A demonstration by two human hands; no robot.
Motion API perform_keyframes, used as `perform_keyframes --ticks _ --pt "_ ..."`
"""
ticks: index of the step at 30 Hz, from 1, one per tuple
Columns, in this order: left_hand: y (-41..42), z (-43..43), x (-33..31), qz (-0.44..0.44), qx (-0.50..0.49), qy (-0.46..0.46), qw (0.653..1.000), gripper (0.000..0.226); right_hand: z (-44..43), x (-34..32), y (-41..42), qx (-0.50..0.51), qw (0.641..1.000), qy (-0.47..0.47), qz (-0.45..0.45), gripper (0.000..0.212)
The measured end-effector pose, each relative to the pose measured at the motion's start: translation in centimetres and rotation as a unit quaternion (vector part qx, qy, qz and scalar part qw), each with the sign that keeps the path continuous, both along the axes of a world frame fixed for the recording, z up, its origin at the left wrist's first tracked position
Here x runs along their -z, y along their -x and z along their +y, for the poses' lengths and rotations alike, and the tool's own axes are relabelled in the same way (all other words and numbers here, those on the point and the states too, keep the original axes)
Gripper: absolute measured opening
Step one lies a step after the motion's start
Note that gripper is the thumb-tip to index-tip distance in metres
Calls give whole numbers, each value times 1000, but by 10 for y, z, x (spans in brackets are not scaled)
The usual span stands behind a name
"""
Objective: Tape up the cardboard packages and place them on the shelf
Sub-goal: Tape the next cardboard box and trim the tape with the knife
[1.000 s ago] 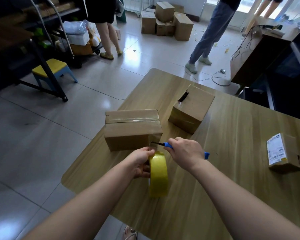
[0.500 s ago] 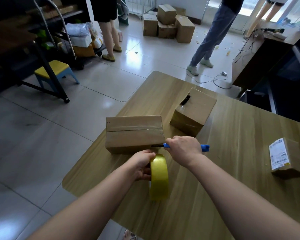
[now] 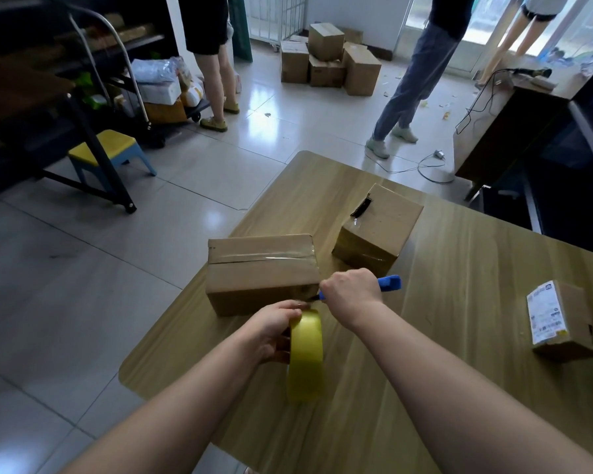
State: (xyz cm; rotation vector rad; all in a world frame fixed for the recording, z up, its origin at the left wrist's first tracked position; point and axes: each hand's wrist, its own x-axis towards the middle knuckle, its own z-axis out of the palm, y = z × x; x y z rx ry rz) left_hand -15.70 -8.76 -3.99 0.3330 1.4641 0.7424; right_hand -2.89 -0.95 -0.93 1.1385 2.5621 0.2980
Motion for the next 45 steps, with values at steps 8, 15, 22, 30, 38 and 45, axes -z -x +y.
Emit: perform_keyframes --ticks 8,15,22,30,38,45 --pt "10 -5 -1 -12 44 -10 999 27 0 15 -17 66 996 43 47 21" --pt "10 -8 0 -5 94 -9 996 24 -14 40 -33 156 978 121 68 25" --pt "13 -6 -3 -16 99 1 995 25 -15 44 -33 191 973 118 57 34" --pt "16 -7 -1 -25 98 7 995 26 -5 34 -47 258 910 105 309 19" --pt "16 -10 0 -14 107 5 994 27 -4 20 0 210 902 152 346 55" --pt "20 -19 -8 -8 166 -8 986 25 -7 19 -1 200 904 134 353 49"
